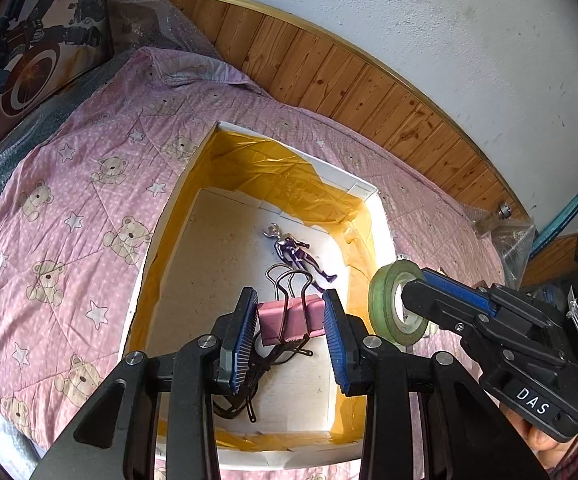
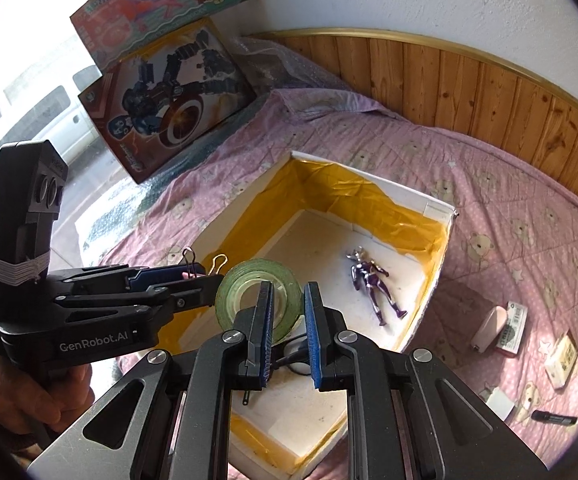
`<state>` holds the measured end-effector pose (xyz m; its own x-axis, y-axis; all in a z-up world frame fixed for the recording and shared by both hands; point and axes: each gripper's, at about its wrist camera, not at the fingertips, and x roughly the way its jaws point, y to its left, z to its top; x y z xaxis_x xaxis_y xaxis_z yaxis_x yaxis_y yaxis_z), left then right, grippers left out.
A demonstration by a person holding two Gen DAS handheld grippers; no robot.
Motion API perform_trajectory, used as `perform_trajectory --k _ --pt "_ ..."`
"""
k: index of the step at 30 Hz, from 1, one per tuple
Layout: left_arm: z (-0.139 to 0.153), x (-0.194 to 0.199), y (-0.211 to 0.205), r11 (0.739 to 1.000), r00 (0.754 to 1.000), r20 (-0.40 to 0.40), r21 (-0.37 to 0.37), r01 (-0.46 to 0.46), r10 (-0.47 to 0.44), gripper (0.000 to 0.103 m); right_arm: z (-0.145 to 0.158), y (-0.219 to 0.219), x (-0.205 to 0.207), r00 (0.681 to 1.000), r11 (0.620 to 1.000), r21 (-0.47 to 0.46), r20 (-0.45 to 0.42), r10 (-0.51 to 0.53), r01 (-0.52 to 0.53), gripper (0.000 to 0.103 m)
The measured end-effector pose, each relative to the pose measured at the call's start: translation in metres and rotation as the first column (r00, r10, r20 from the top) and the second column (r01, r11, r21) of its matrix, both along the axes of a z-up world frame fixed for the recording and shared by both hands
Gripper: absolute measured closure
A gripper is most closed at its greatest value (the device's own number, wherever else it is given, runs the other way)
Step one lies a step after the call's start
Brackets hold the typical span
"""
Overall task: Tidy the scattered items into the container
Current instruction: 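Lower the tape roll and binder clip into the box with both tools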
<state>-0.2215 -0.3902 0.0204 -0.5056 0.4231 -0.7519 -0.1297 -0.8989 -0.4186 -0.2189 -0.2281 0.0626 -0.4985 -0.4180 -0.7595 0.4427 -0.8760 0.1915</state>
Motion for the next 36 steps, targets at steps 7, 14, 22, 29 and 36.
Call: perform_trajectory --k 7,14,22,29,36 --pt "-0.003 -0.008 0.001 0.998 0.999 0.031 -0.06 0.03 -0.028 0.068 -0.008 -0.008 -0.032 0.997 1.0 -0.008 0.074 0.002 -0.002 0.087" --pt "-0.004 -0.011 0.002 0.99 0.998 0.04 -0.129 0.063 -0.058 0.068 -0.021 -0.012 -0.062 0.985 0.999 -0.032 0.172 -0.01 0.016 0.087" --pt "-0.006 -0.014 0.009 0.981 0.993 0.057 -0.16 0.107 -0.099 0.068 -0.036 -0.024 -0.088 0.967 1.0 -0.023 0.254 -0.013 0.019 0.087" --pt "-0.014 -0.017 0.01 0.979 0.99 0.09 -0.162 0.123 -0.11 0.068 -0.045 -0.038 -0.104 0.963 1.0 0.03 0.268 -0.009 0.001 0.087" --pt "-0.022 -0.022 0.013 0.972 0.982 0.129 -0.174 0.157 -0.135 0.068 -0.056 -0.05 -0.116 0.97 0.99 0.135 0.243 0.011 -0.045 0.087"
